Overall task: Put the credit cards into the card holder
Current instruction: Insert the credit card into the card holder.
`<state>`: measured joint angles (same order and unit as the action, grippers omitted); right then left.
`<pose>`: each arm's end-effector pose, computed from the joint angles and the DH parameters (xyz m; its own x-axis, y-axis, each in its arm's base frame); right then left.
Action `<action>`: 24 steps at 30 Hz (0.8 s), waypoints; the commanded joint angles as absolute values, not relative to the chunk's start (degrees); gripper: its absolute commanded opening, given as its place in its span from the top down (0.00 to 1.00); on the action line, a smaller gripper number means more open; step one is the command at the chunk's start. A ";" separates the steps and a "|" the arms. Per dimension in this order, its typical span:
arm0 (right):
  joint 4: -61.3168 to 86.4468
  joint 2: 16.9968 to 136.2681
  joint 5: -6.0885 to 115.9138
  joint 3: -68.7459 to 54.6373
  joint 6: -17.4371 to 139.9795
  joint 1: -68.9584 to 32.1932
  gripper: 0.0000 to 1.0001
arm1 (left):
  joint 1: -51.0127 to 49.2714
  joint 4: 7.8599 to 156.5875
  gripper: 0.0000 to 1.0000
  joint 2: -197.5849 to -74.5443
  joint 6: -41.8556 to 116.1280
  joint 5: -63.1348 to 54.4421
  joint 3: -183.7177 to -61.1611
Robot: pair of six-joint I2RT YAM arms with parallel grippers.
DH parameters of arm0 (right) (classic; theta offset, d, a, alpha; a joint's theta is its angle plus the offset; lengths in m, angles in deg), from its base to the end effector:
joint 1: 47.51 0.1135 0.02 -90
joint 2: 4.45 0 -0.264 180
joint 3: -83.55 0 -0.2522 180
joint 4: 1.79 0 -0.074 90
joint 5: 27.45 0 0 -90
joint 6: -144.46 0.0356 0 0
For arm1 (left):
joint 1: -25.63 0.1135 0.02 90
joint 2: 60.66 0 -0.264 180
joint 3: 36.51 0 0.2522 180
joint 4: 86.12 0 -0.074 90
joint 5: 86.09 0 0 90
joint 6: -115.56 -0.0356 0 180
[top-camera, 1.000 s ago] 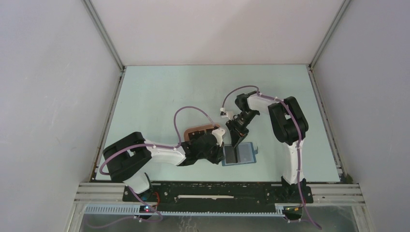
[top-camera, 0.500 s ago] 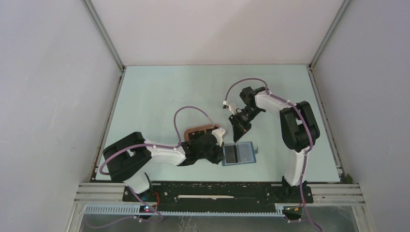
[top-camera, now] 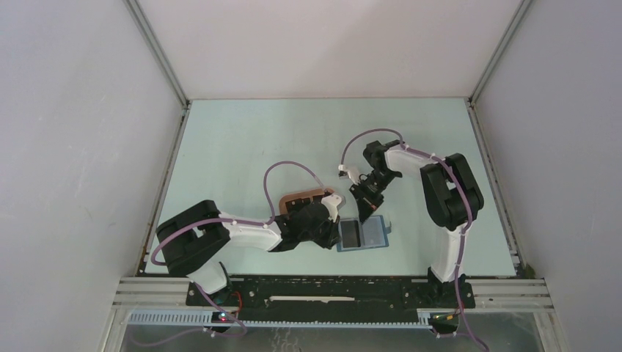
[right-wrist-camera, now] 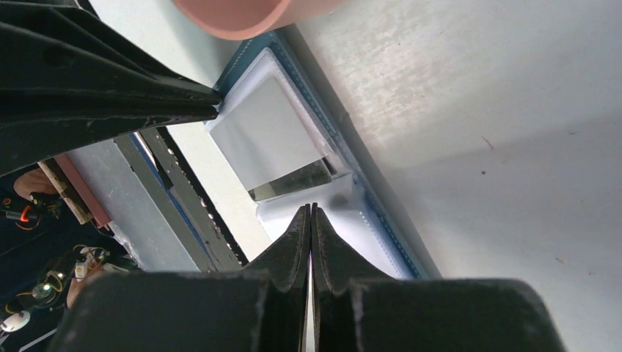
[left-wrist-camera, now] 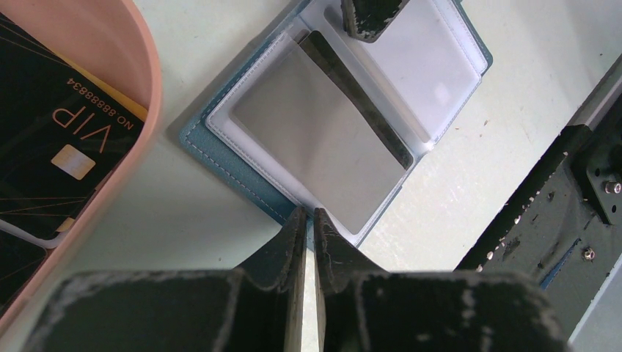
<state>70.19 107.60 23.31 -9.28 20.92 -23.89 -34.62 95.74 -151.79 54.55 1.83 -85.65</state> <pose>0.2986 0.1552 0.1512 -0.6250 -0.7404 -0.2474 -0.7036 0.3969 0.5895 0.1460 -0.2580 0.1381 -0.7069 0.2608 -0.6574 0.6160 0.6839 -0.3910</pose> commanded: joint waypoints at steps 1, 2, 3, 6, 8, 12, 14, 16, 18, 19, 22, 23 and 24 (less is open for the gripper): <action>68.57 109.73 24.63 -9.30 22.97 -22.89 0.94 | -34.66 95.85 0.87 -152.61 54.11 2.69 -87.62; 68.49 110.36 24.73 -9.29 23.25 -22.68 0.94 | -34.66 95.81 0.87 -152.59 54.10 2.69 -87.67; 68.36 110.79 24.90 -9.30 23.63 -22.45 0.94 | -34.66 95.82 0.87 -152.59 54.12 2.68 -87.71; 67.89 111.95 24.48 -9.30 24.42 -22.00 0.94 | -34.66 95.92 0.87 -152.59 54.12 2.60 -87.71; 67.92 112.33 23.38 -9.00 24.81 -21.48 0.94 | -34.66 96.02 0.87 -152.67 54.19 2.41 -87.83; 68.09 112.62 20.97 -8.35 25.63 -20.90 0.94 | -34.66 96.15 0.87 -152.81 54.37 2.33 -88.06; 68.41 112.53 20.66 -8.10 25.71 -20.88 0.94 | -34.66 96.08 0.86 -152.62 54.47 2.32 -88.06; 68.71 112.01 19.93 -8.06 25.37 -21.23 0.94 | -34.66 96.10 0.85 -152.20 54.63 2.62 -87.99; 69.48 111.27 18.74 -8.00 24.35 -21.67 0.94 | -34.66 95.84 0.83 -151.65 55.02 2.91 -87.93; 70.29 110.72 18.24 -7.80 23.79 -21.86 0.94 | -34.66 95.74 0.81 -151.25 55.27 2.96 -87.97; 72.72 107.94 16.92 -7.35 19.83 -23.17 0.93 | -34.66 95.37 0.74 -149.13 55.98 3.68 -87.32; 73.45 106.51 16.71 -7.36 18.49 -23.83 0.92 | -34.66 95.36 0.72 -148.03 56.14 3.75 -87.03; 74.23 105.08 16.12 -7.41 17.18 -24.54 0.92 | -34.66 95.30 0.71 -146.85 56.22 3.80 -86.60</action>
